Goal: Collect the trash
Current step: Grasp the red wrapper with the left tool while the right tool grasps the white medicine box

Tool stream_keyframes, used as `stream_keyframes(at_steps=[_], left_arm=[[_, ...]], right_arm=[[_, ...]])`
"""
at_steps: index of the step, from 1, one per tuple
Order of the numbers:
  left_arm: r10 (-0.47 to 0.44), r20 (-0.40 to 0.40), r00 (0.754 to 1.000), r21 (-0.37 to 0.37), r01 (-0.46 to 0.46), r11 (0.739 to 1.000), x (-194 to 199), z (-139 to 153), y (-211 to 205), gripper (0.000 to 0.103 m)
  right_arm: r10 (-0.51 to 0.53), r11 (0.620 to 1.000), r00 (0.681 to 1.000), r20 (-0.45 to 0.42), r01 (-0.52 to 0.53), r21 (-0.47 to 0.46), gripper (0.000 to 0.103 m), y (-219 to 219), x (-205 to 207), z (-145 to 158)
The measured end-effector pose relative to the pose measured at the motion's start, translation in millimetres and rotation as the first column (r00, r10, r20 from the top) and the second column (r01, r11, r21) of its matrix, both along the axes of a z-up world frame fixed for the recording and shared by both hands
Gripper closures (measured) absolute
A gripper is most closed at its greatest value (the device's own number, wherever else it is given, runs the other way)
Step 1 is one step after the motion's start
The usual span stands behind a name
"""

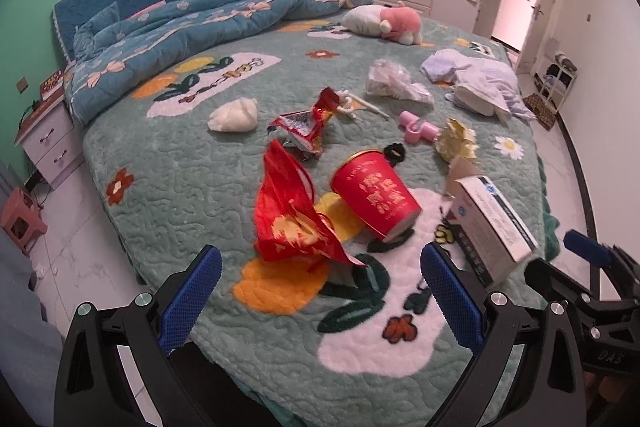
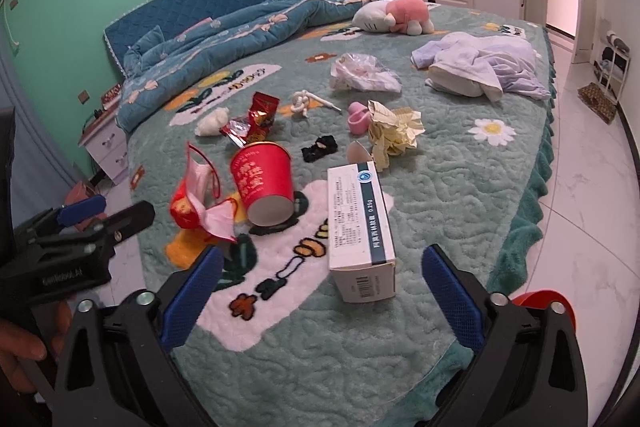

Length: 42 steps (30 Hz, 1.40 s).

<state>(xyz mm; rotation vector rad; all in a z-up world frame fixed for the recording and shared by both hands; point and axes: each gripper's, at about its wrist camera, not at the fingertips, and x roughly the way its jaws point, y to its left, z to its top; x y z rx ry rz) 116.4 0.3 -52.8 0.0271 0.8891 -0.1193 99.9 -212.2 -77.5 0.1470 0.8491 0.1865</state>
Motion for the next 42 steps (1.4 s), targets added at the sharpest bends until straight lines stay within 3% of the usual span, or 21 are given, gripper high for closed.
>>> stream_keyframes(at_steps=[5,11,17,19,30,32,34,38,39,40,42], left_arm=[[0.000,-0.038,0.999,-0.011,0.000,1.000,16,-9,4,0.004],[-0.026,-0.083,0.996,0.028,0.028,0.999,34,-25,0,0.004],[-0.016,-0.119,0.993,0.013,0.018,1.000,50,-36,5,0.004],[-0.010,-0.131,0.991,0.019,0.012,1.000,55,-40,6,0.004],[0.020,-0.190,0.982,0.020,-0.016,1.000,77,-72,16,0.005],[0.022,-0.207,0.978,0.009,-0.021,1.000,77,-78,20,0.011],[0.007,-0.228,0.974,0.006,-0.006,1.000,77,-83,22,0.031],[-0.009,-0.245,0.970,0.016,0.014,1.000,75,-89,24,0.060],[-0.020,-0.244,0.969,0.012,0.024,1.000,73,-89,25,0.077],[-0.026,-0.243,0.970,0.006,0.028,1.000,72,-88,26,0.084],[-0.036,-0.235,0.971,-0.003,0.036,0.999,68,-83,28,0.090]], right_arm=[[-0.012,1.000,1.000,-0.020,0.011,-0.027,0.007,-4,13,-10],[-0.001,0.999,0.997,-0.080,-0.003,-0.052,0.018,-5,34,-28],[0.011,0.998,0.990,-0.138,-0.019,-0.053,0.040,-6,47,-46],[0.020,0.999,0.987,-0.162,-0.027,-0.042,0.056,-7,51,-52],[0.027,0.998,0.987,-0.157,-0.035,-0.044,0.061,-7,56,-56],[0.028,0.998,0.988,-0.152,-0.035,-0.043,0.061,-7,56,-56],[0.032,0.998,0.988,-0.148,-0.040,-0.049,0.061,-5,56,-56],[0.028,0.999,0.990,-0.138,-0.033,-0.038,0.061,-6,54,-54],[0.028,0.999,0.991,-0.131,-0.032,-0.032,0.061,-6,53,-51],[0.028,0.999,0.992,-0.127,-0.033,-0.031,0.061,-6,51,-50],[0.032,0.999,0.993,-0.117,-0.035,-0.025,0.061,-5,48,-46]])
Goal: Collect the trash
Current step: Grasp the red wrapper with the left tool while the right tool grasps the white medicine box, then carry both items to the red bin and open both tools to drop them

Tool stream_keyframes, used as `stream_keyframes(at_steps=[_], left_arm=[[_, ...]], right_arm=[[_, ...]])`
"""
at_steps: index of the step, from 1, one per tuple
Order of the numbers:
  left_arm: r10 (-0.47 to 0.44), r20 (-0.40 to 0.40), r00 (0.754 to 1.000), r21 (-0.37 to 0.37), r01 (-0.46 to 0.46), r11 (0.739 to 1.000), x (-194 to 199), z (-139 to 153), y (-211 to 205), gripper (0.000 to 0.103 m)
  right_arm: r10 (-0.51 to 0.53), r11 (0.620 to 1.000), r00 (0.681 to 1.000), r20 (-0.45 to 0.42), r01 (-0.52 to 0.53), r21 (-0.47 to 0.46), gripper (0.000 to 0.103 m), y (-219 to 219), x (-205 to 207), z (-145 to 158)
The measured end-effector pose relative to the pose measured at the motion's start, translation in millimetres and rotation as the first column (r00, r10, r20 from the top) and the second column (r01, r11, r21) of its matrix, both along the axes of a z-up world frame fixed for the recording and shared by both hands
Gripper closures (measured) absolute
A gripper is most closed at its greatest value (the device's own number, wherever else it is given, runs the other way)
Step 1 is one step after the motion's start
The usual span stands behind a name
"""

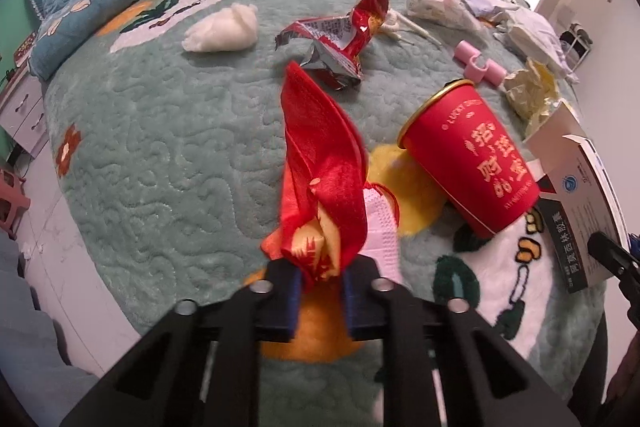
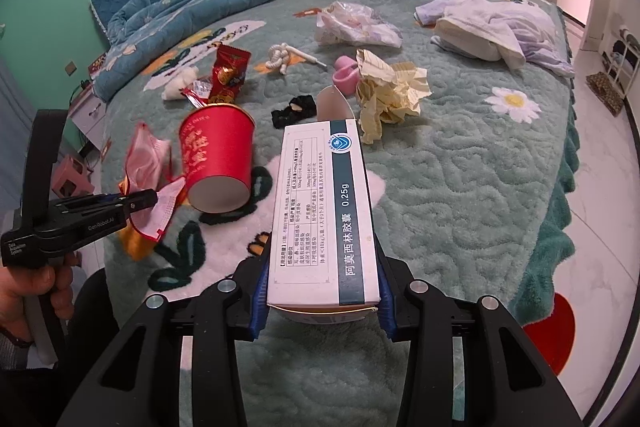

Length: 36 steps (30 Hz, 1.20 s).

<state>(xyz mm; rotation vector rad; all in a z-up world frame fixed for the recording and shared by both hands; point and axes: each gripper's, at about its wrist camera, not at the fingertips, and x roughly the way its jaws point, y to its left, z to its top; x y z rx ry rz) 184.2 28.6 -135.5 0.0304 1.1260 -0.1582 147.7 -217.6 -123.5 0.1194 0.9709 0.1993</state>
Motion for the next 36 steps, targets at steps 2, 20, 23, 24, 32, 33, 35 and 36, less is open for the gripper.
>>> stream_keyframes(at_steps=[2,20,23,24,32,33,35,36], left_arm=[[0.003,0.018,1.000,0.001,-0.003,1.000,-5,6,3,0.091],[-0.121,0.229,0.966,-0.024,0.129,0.991,-105,114,-31,0.092],[-0.187,0.246,0.951,-0.030,0.201,0.979,-115,125,-54,0.092],[-0.227,0.251,0.941,-0.032,0.242,0.970,-118,129,-70,0.092],[-0.493,0.210,0.844,-0.078,0.517,0.852,-114,118,-193,0.092],[-0.524,0.198,0.829,-0.094,0.548,0.831,-112,113,-210,0.092],[-0.588,0.176,0.789,-0.103,0.609,0.786,-111,100,-246,0.092],[-0.618,0.168,0.768,-0.107,0.637,0.763,-110,94,-263,0.092]], right_arm=[[0.003,1.000,1.000,0.010,-0.003,0.011,0.061,0,-4,5],[-0.028,0.992,0.981,0.192,0.003,0.128,0.061,-28,-89,80],[-0.077,0.989,0.973,0.219,0.046,0.143,0.061,-49,-106,89],[-0.097,0.987,0.970,0.224,0.065,0.149,0.061,-58,-112,91],[-0.368,0.928,0.911,0.187,0.347,0.138,0.061,-172,-163,71],[-0.410,0.911,0.896,0.169,0.392,0.130,0.061,-189,-168,63],[-0.468,0.882,0.873,0.138,0.454,0.123,0.061,-215,-176,49],[-0.498,0.866,0.859,0.121,0.487,0.113,0.061,-228,-180,41]])
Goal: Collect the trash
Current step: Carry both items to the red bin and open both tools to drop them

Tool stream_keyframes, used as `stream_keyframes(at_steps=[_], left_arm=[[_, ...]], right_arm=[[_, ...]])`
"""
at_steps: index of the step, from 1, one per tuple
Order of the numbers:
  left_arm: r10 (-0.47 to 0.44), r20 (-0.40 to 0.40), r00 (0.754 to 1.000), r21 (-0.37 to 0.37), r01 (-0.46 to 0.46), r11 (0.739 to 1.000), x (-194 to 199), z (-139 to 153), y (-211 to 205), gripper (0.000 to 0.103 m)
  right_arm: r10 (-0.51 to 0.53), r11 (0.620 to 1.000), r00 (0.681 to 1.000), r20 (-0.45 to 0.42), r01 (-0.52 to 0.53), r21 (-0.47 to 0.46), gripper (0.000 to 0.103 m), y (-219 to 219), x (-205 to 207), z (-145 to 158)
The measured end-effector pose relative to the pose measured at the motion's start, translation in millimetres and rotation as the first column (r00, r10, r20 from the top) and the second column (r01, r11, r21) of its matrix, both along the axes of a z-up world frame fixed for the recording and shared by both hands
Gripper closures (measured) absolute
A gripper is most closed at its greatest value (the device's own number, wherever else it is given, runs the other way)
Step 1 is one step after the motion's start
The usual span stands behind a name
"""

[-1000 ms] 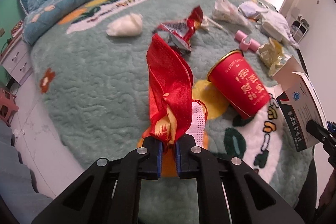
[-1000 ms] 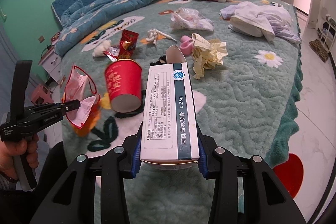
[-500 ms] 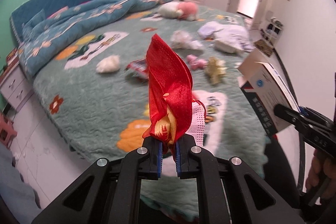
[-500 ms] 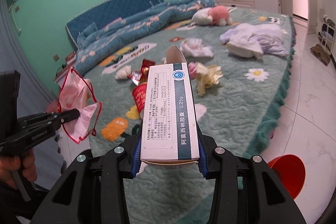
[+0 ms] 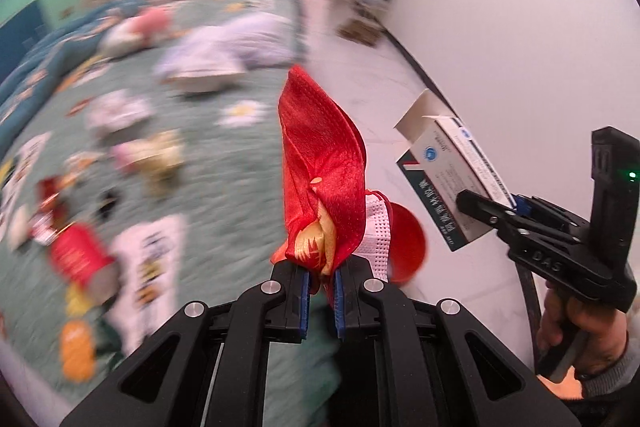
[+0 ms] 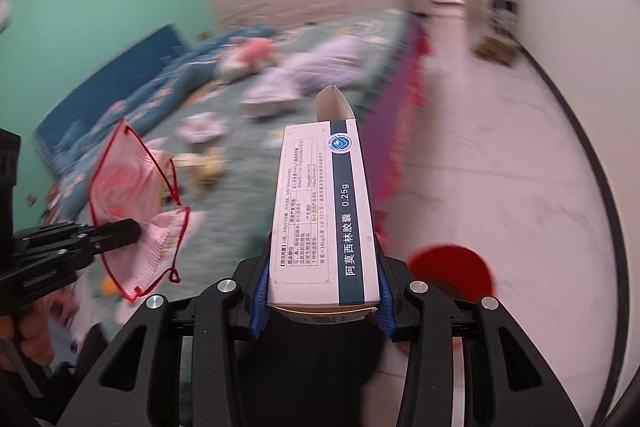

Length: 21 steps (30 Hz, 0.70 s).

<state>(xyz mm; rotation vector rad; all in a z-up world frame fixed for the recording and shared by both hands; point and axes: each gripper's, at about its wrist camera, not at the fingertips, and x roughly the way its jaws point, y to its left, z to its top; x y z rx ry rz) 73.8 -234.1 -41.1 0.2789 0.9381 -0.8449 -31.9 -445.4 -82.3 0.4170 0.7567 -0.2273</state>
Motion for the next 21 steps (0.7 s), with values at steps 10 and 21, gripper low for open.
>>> stream_keyframes(at_steps=[10,21], left_arm=[[-0.250,-0.146,0.957,0.055,0.260,0.964,7,-87,-154,0.092],[-0.307,-0.206,0.929,0.110,0.334,0.936,10,-155,-219,0.042]], right_arm=[[-0.213,0.976,0.967,-0.136,0.218,0.021,0.061,-95,-31,-65],[-0.277,0.957,0.939,-0.206,0.289,0.031,0.061,-137,-43,-107]])
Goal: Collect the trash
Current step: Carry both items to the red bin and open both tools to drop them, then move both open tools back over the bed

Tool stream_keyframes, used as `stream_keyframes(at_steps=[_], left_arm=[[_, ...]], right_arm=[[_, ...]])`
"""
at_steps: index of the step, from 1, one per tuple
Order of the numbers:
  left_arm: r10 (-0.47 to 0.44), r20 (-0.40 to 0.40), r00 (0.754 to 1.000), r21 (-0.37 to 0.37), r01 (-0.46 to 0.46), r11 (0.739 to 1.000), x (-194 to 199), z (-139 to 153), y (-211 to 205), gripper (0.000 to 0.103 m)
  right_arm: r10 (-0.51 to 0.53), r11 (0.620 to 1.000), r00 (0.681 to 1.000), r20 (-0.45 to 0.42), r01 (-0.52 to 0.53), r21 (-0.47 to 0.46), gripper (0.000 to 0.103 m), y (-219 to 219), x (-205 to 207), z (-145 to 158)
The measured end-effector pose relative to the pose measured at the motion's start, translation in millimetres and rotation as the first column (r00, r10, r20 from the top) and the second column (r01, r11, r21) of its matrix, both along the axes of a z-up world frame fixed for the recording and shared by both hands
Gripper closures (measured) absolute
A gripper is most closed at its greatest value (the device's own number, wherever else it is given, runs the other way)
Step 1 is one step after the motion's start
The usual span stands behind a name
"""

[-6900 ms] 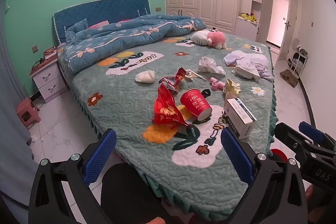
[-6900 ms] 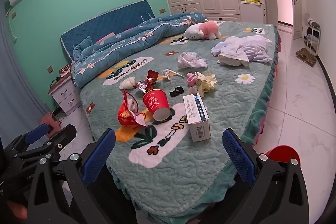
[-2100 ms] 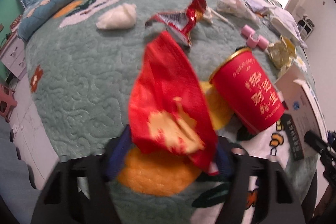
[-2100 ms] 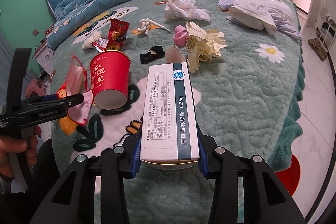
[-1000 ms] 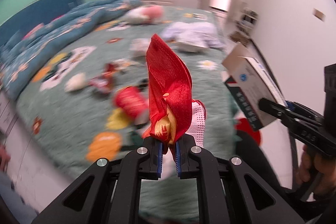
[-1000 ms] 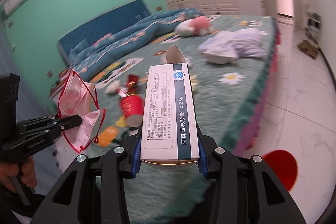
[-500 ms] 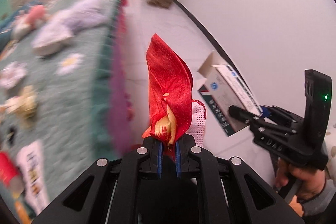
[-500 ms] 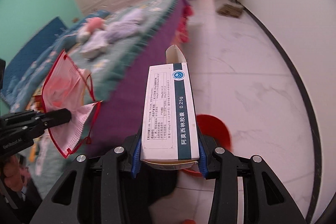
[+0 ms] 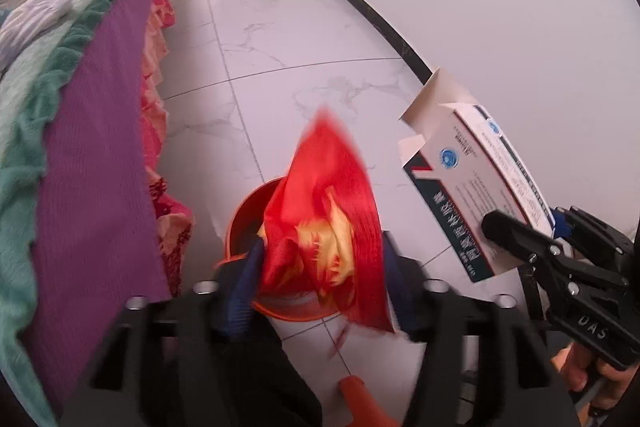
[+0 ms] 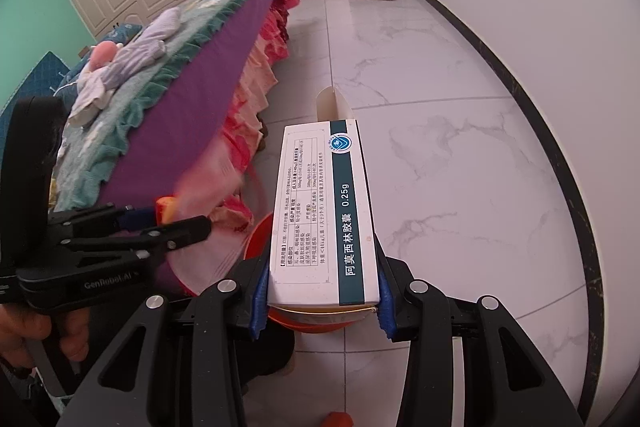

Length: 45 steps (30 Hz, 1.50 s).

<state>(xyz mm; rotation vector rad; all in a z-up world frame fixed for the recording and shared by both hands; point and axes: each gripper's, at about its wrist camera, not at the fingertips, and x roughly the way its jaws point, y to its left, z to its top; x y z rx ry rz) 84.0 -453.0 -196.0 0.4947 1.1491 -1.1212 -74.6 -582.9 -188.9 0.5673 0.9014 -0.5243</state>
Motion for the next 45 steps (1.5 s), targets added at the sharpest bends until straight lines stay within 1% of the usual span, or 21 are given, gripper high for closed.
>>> stream_keyframes(at_steps=[3,5,6,7,8,12,15,17,18,19,21,24,27,29,30,31,33,34,37,42,45], left_arm=[[-0.010,0.022,1.000,0.015,0.010,1.000,-5,-1,-2,0.042],[-0.003,0.024,1.000,0.015,0.002,1.000,-1,0,-1,0.042],[0.002,0.022,1.000,0.012,-0.003,1.000,1,1,1,0.037],[0.016,0.024,1.000,0.005,-0.016,1.000,5,3,3,0.031],[0.033,0.031,0.999,0.000,-0.033,0.999,9,3,2,0.029],[0.085,0.046,0.995,-0.008,-0.085,0.996,20,13,14,0.029],[0.108,0.072,0.992,-0.016,-0.107,0.994,23,19,26,0.029],[0.108,0.088,0.990,-0.012,-0.107,0.994,16,26,31,0.029],[0.109,0.093,0.990,-0.012,-0.108,0.994,15,27,32,0.029],[0.112,0.094,0.989,-0.013,-0.111,0.994,15,28,35,0.029],[0.121,0.098,0.988,-0.007,-0.121,0.993,14,27,39,0.029],[0.138,0.096,0.986,-0.013,-0.138,0.990,12,34,50,0.029],[0.164,0.111,0.980,-0.022,-0.163,0.986,8,47,65,0.029],[0.189,0.128,0.974,-0.040,-0.185,0.982,5,61,78,0.029],[0.197,0.137,0.971,-0.046,-0.192,0.980,3,67,83,0.029],[0.209,0.158,0.965,-0.059,-0.202,0.978,1,76,91,0.022],[0.241,0.206,0.948,-0.080,-0.229,0.970,-4,91,106,0.016],[0.255,0.232,0.939,-0.092,-0.240,0.966,-7,100,115,0.016],[0.297,0.270,0.916,-0.116,-0.275,0.954,-11,119,138,0.016],[0.377,0.310,0.873,-0.141,-0.350,0.926,-10,140,181,0.016],[0.428,0.321,0.845,-0.158,-0.398,0.904,-6,150,207,0.016]], right_arm=[[0.002,1.000,1.000,-0.009,-0.002,0.009,0.061,-1,3,-9],[0.008,1.000,1.000,-0.008,-0.008,0.016,0.061,-2,11,-15],[0.015,1.000,1.000,-0.009,-0.014,0.018,0.061,-1,17,-18],[0.021,1.000,1.000,-0.009,-0.021,0.020,0.061,0,20,-20],[0.028,0.999,1.000,-0.009,-0.028,0.023,0.061,1,24,-22],[0.061,0.998,0.998,-0.020,-0.061,0.029,0.061,7,42,-31],[0.058,0.998,0.997,-0.042,-0.057,0.026,0.054,10,55,-42],[0.062,0.998,0.997,-0.047,-0.061,0.018,0.049,12,60,-44],[0.060,0.998,0.997,-0.051,-0.060,0.010,0.044,12,61,-44],[0.062,0.998,0.997,-0.049,-0.062,0.005,0.042,13,62,-44],[0.066,0.998,0.997,-0.044,-0.066,0.005,0.042,15,63,-40],[0.071,0.997,0.997,-0.024,-0.071,-0.008,0.042,21,60,-26],[0.076,0.997,0.997,0.022,-0.075,-0.009,0.042,31,58,-2],[0.100,0.995,0.994,0.055,-0.099,-0.010,0.042,43,57,17],[0.111,0.994,0.991,0.069,-0.111,-0.013,0.042,48,57,25],[0.127,0.992,0.988,0.090,-0.126,-0.022,0.039,56,57,36],[0.166,0.986,0.978,0.124,-0.162,-0.041,0.034,74,59,54],[0.180,0.983,0.975,0.134,-0.175,-0.047,0.034,79,61,60],[0.235,0.972,0.957,0.170,-0.227,-0.065,0.034,104,68,81],[0.308,0.951,0.929,0.205,-0.295,-0.092,0.034,141,76,108],[0.350,0.936,0.911,0.219,-0.333,-0.112,0.034,162,78,119]])
